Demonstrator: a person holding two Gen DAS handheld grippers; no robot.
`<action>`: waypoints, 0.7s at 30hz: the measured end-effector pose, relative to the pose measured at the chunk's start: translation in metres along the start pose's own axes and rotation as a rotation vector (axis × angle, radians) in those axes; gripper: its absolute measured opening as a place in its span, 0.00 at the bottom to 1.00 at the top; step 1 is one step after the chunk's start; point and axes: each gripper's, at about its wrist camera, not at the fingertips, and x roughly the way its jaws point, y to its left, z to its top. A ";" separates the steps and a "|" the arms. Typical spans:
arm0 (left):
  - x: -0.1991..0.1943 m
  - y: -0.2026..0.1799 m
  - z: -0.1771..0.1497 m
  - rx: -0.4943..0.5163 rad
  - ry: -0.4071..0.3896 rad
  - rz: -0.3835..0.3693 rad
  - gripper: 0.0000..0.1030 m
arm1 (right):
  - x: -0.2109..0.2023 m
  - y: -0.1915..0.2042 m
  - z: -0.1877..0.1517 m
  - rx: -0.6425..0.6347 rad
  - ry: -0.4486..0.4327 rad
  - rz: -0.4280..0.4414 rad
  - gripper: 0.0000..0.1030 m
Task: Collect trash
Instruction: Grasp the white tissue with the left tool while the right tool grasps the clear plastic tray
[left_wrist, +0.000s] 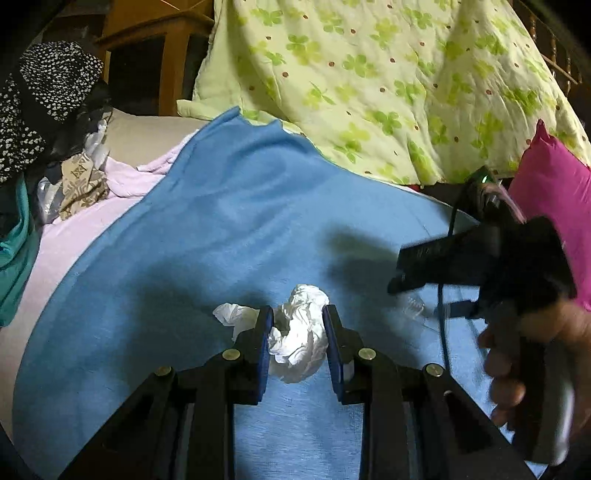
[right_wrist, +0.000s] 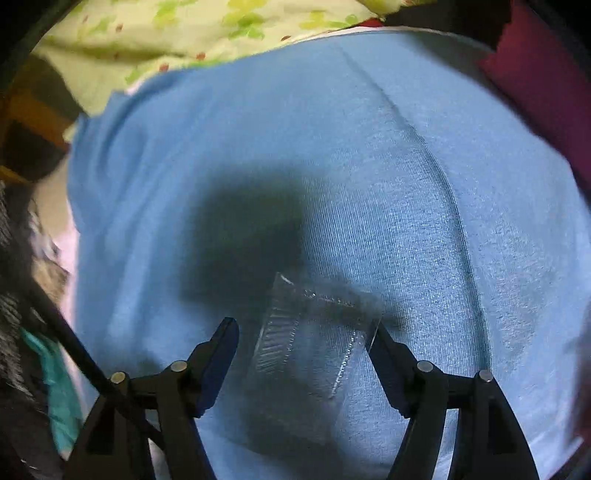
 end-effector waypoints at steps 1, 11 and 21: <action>-0.002 0.001 0.000 0.000 -0.002 0.000 0.28 | 0.000 0.001 -0.003 -0.014 -0.008 -0.012 0.71; -0.019 -0.014 0.002 0.024 -0.022 -0.015 0.28 | -0.046 -0.034 -0.039 -0.072 -0.128 0.072 0.55; -0.068 -0.084 -0.021 0.229 -0.071 -0.052 0.28 | -0.171 -0.131 -0.113 -0.095 -0.332 0.152 0.55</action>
